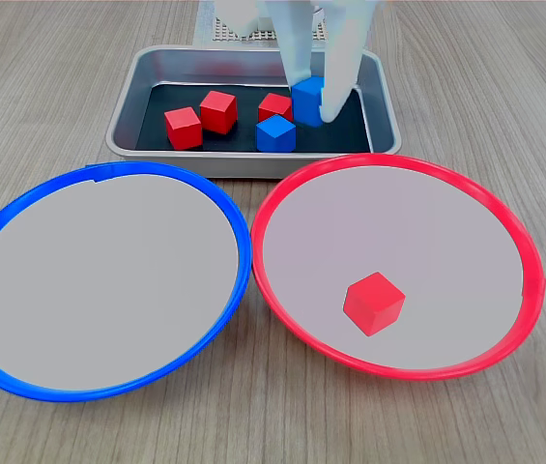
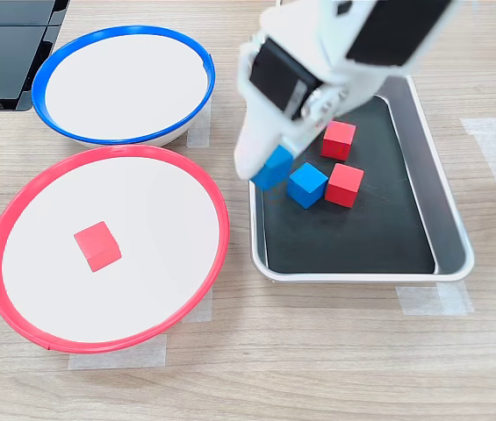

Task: Resolve any anomalies and move all blocks to matching dishes

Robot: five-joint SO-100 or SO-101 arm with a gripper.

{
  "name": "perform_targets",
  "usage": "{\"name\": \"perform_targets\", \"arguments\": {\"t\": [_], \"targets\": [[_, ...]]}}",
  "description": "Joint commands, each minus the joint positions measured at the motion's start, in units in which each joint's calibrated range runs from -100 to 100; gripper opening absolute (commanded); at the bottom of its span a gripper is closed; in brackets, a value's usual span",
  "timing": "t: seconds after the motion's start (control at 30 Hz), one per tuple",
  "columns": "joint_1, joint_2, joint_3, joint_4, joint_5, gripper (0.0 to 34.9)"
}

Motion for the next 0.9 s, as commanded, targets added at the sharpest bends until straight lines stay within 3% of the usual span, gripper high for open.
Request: {"name": "perform_targets", "arguments": {"t": [0.0, 0.43, 0.57, 0.67, 0.8, 0.87], "targets": [[4.54, 1.57, -12.53, 0.96, -2.25, 0.1], [16.02, 30.74, -40.84, -6.88, 0.15, 0.8], [17.62, 32.79, -41.84, -8.70, 1.07, 13.2], [17.91, 29.04, -37.84, -7.79, 1.81, 11.1], [17.43, 13.77, -23.64, 2.61, 3.52, 8.3], [16.40, 6.52, -14.08, 4.18, 5.18, 10.0]]}}
